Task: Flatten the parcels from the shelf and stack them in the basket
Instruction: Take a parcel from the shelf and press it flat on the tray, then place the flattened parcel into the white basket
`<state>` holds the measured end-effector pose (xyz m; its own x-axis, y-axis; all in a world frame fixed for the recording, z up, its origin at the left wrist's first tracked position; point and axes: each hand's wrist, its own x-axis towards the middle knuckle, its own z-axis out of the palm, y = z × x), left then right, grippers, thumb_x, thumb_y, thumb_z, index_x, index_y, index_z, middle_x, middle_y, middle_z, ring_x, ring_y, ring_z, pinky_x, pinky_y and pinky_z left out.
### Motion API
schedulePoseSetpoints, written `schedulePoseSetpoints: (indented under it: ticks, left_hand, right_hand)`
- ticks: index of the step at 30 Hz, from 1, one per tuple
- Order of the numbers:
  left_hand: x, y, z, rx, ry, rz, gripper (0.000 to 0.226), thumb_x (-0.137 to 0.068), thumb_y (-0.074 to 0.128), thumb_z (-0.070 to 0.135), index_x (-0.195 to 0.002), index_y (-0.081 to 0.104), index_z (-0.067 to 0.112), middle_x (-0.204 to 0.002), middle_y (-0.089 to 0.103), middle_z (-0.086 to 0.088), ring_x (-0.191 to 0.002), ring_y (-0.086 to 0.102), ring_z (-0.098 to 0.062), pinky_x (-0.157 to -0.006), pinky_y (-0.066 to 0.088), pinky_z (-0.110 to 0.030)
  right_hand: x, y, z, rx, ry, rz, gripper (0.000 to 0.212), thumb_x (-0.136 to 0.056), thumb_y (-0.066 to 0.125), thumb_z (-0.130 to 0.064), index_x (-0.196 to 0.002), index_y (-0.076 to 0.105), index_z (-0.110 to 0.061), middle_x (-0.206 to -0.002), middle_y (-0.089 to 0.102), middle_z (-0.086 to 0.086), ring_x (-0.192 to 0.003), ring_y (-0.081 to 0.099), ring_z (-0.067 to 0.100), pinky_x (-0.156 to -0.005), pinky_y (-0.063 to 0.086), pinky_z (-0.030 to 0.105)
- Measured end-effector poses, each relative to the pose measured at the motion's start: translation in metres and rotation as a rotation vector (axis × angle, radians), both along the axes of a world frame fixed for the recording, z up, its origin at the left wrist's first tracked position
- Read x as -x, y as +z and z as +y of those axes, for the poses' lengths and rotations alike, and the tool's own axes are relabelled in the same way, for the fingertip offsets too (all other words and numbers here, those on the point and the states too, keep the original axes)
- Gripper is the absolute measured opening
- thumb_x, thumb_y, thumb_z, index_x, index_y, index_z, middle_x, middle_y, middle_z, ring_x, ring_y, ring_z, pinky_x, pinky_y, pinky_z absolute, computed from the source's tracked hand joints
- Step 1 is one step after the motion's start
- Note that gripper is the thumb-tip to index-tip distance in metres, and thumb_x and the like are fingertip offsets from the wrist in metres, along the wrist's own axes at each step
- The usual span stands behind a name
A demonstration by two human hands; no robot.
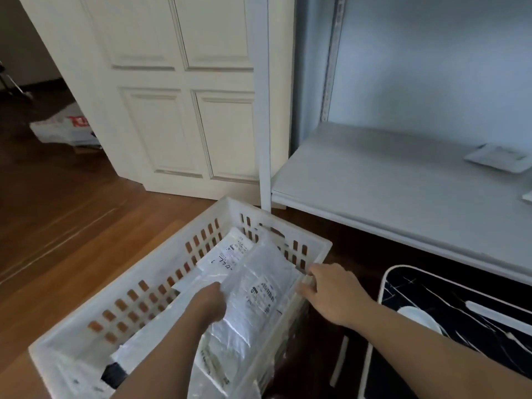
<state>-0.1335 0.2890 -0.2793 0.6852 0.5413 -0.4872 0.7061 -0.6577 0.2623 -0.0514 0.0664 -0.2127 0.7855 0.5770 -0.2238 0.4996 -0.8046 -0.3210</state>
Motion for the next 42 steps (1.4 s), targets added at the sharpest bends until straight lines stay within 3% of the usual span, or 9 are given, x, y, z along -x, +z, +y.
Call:
schedulePoseSetpoints:
  ticks: [8, 13, 16, 19, 22, 24, 31, 37, 42]
  left_hand:
    - [0.001, -0.053, 0.005, -0.022, -0.151, 0.413, 0.048, -0.095, 0.049, 0.003, -0.141, 0.037, -0.006, -0.145, 0.041, -0.018, -0.130, 0.046, -0.026, -0.103, 0.040, -0.027]
    - [0.014, -0.060, 0.017, -0.055, -0.186, 0.623, 0.045, -0.097, 0.051, 0.014, -0.139, 0.045, 0.004, -0.146, 0.043, -0.011, -0.132, 0.046, -0.025, -0.106, 0.041, -0.034]
    - [0.010, -0.053, 0.010, -0.226, -0.264, 0.703, 0.047, -0.091, 0.055, 0.011, -0.138, 0.048, 0.011, -0.139, 0.051, -0.004, -0.118, 0.057, -0.026, -0.095, 0.050, -0.035]
    - [-0.006, -0.038, -0.003, -0.392, -0.306, 0.495, 0.044, -0.088, 0.059, 0.011, -0.131, 0.051, 0.010, -0.126, 0.054, -0.004, -0.105, 0.062, -0.026, -0.082, 0.054, -0.033]
    - [-0.018, -0.038, -0.017, -0.230, -0.472, 0.193, 0.075, -0.076, 0.077, 0.016, -0.139, 0.035, 0.020, -0.131, 0.038, -0.008, -0.108, 0.056, -0.030, -0.079, 0.053, -0.037]
    - [-0.019, -0.046, -0.024, -0.113, -0.527, 0.256, 0.091, -0.070, 0.083, 0.025, -0.143, 0.028, 0.030, -0.136, 0.030, -0.010, -0.117, 0.048, -0.034, -0.087, 0.052, -0.044]
    - [0.001, -0.073, -0.021, -0.081, -0.486, 0.259, 0.090, -0.072, 0.082, 0.026, -0.143, 0.030, 0.041, -0.143, 0.023, -0.010, -0.126, 0.035, -0.033, -0.096, 0.047, -0.043]
    - [-0.010, -0.048, -0.020, -0.108, -0.530, 0.284, 0.070, -0.082, 0.074, 0.025, -0.142, 0.039, 0.034, -0.140, 0.031, -0.011, -0.116, 0.050, -0.031, -0.092, 0.051, -0.038]
    - [-0.034, -0.002, -0.041, -0.162, -0.562, 0.128, 0.055, -0.093, 0.060, 0.027, -0.144, 0.039, 0.027, -0.139, 0.040, -0.005, -0.119, 0.053, -0.025, -0.098, 0.048, -0.033]
  right_hand:
    - [-0.015, -0.047, 0.034, 0.155, 0.137, -0.038, 0.051, -0.093, 0.045, -0.056, -0.125, 0.053, -0.017, -0.126, 0.054, 0.003, -0.118, 0.047, 0.020, -0.103, 0.037, 0.035]
    - [-0.014, -0.061, 0.050, 0.239, 0.198, -0.005, 0.062, -0.090, 0.049, -0.059, -0.136, 0.046, -0.017, -0.142, 0.044, 0.006, -0.135, 0.034, 0.022, -0.118, 0.016, 0.037]
    - [-0.014, -0.064, 0.057, 0.237, 0.210, 0.014, 0.066, -0.091, 0.051, -0.056, -0.143, 0.038, -0.018, -0.145, 0.042, 0.006, -0.139, 0.031, 0.021, -0.121, 0.003, 0.039]
    - [-0.013, -0.064, 0.060, 0.270, 0.253, 0.031, 0.063, -0.096, 0.044, -0.050, -0.150, 0.027, -0.023, -0.153, 0.034, 0.006, -0.145, 0.019, 0.021, -0.120, -0.008, 0.042]
    - [-0.008, -0.068, 0.060, 0.372, 0.355, 0.030, 0.054, -0.100, 0.026, -0.046, -0.151, 0.025, -0.030, -0.159, 0.021, 0.004, -0.149, 0.000, 0.025, -0.116, -0.017, 0.051]
    - [-0.005, -0.072, 0.060, 0.431, 0.400, 0.010, 0.052, -0.100, 0.019, -0.048, -0.148, 0.032, -0.032, -0.160, 0.016, 0.006, -0.148, -0.005, 0.029, -0.112, -0.020, 0.055]
    - [-0.005, -0.073, 0.059, 0.422, 0.408, -0.009, 0.056, -0.100, 0.015, -0.052, -0.149, 0.031, -0.030, -0.162, 0.010, 0.003, -0.148, -0.010, 0.028, -0.111, -0.023, 0.055]
    - [-0.005, -0.062, 0.043, 0.228, 0.337, 0.089, 0.051, -0.104, 0.020, -0.042, -0.151, 0.028, -0.022, -0.162, 0.013, 0.000, -0.149, -0.008, 0.017, -0.117, -0.016, 0.043]
    - [-0.020, -0.036, -0.005, 0.199, 0.242, 0.051, 0.055, -0.103, 0.030, -0.040, -0.153, 0.022, -0.019, -0.163, 0.007, -0.001, -0.149, -0.007, 0.016, -0.119, -0.006, 0.043]
